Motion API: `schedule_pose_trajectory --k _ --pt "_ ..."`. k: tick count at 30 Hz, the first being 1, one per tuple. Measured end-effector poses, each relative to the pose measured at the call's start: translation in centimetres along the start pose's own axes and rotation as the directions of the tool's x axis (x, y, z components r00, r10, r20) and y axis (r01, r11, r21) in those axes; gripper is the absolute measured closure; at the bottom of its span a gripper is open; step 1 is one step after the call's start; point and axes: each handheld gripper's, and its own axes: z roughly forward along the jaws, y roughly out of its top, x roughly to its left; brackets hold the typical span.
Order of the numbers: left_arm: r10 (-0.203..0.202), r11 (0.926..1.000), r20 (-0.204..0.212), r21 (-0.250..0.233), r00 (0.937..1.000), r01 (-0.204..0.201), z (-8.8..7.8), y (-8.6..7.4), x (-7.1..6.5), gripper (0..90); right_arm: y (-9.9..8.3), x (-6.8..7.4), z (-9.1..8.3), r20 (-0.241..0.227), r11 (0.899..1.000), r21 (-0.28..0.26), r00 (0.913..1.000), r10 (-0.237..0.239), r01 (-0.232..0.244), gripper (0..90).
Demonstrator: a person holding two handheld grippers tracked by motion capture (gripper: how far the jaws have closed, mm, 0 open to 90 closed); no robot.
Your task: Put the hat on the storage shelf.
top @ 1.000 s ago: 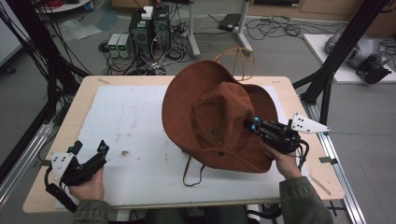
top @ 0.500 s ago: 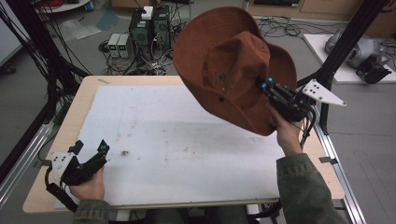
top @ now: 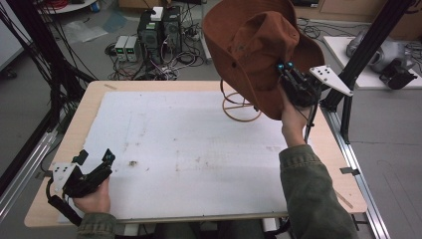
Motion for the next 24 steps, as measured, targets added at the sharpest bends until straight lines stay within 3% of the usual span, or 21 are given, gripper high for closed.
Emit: schedule_pose_trajectory --k 2,3,4,8,17,24 --pt "-0.005 1.0000 -0.002 -0.002 1.0000 0.005 0.0 0.0 0.1 16.7 -0.4 0.1 0.6 0.047 1.000 -0.011 0.9989 0.007 -0.007 87.4" --pt "-0.011 0.9999 -0.003 -0.001 0.9999 0.011 0.0 0.0 0.1 16.7 -0.4 0.1 0.6 0.047 1.000 -0.011 0.9989 0.007 -0.007 87.4" --pt "-0.019 0.9998 -0.004 -0.004 0.9998 0.019 -0.1 0.0 0.2 16.6 -0.8 0.2 1.2 0.077 0.999 -0.018 0.9967 -0.026 0.028 87.3" --pt "-0.031 0.9995 -0.010 -0.004 0.9995 0.031 -0.2 -0.1 0.5 16.6 -1.7 0.3 2.4 0.100 0.999 -0.007 0.9945 -0.031 0.032 87.3" --pt "-0.044 0.9990 -0.013 0.001 0.9989 0.044 -0.1 -0.2 0.7 16.7 -3.3 0.0 4.8 0.113 1.000 0.018 0.9934 -0.017 0.015 87.3" --pt "-0.043 0.9991 -0.015 0.002 0.9990 0.043 0.0 -0.2 0.7 16.7 -4.3 -0.5 6.6 0.135 0.997 0.070 0.9908 0.003 -0.013 87.2"
